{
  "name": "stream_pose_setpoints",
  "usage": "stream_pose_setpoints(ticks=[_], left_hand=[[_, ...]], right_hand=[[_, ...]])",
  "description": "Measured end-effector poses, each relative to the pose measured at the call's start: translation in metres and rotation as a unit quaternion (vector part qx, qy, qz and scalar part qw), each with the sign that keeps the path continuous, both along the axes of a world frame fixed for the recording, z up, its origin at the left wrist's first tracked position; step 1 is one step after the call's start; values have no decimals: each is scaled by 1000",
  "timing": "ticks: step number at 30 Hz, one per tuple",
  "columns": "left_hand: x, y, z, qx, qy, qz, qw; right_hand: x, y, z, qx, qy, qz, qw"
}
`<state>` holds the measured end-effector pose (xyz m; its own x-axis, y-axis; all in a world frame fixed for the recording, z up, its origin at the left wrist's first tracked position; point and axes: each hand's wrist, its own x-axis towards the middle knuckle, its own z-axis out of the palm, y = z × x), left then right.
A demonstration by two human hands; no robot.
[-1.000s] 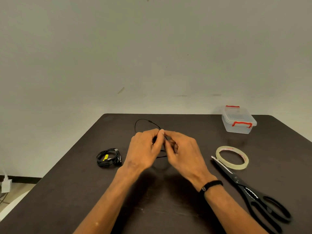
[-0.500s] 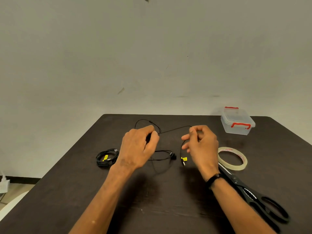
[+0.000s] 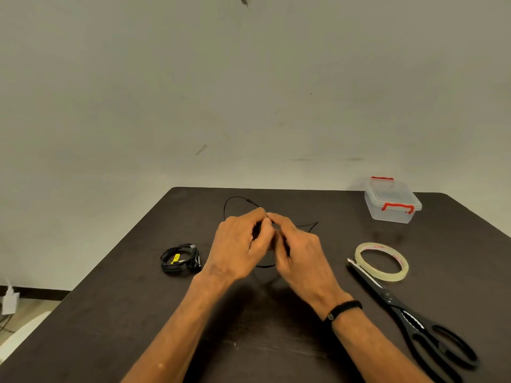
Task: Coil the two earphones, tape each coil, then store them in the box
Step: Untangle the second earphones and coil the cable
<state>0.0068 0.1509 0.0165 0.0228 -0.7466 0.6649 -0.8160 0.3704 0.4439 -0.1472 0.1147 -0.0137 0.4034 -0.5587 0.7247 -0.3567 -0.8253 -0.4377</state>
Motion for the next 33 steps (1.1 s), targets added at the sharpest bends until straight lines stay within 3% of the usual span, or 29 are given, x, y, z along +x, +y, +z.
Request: stream_pose_setpoints(ticks=[3, 7, 9, 11, 13, 15, 17, 20, 22, 25, 28, 30, 33], left_hand=[[-5, 1, 0, 55, 94, -58, 992], [-8, 3, 5, 153, 253, -165, 941], [-7, 4, 11, 175, 312, -171, 918], [-2, 4, 14, 171, 330, -155, 916], [3, 3, 12, 151, 282, -106, 942], [8, 2, 8, 118, 160, -20, 980], [11, 3, 5, 82, 32, 61, 994], [17, 4, 7, 47, -8, 111, 993], [20, 2, 6, 28, -3, 118, 993], [19, 2, 4, -3, -18, 117, 993], [15, 2, 2, -30, -75, 121, 989], [10, 4, 2, -35, -97, 92, 990], [2, 5, 1, -33, -101, 39, 994]], right_hand=[[-2, -3, 2, 6, -34, -25, 999], [-5, -8, 2, 54, -60, -60, 995], [-8, -12, 3, 100, -106, -80, 986], [-12, -16, 6, 145, -154, -101, 972], [-16, -19, 9, 183, -193, -113, 957], [-17, -21, 9, 207, -228, -124, 944], [-18, -26, 8, 226, -272, -133, 926], [-26, -40, 8, 303, -377, -140, 864], [-32, -46, 7, 334, -395, -149, 843], [-29, -36, 7, 259, -295, -178, 902], [-13, -9, 9, 146, -147, -114, 972], [0, 3, 7, 110, -80, -48, 989], [6, 6, 4, 47, -56, -30, 997]])
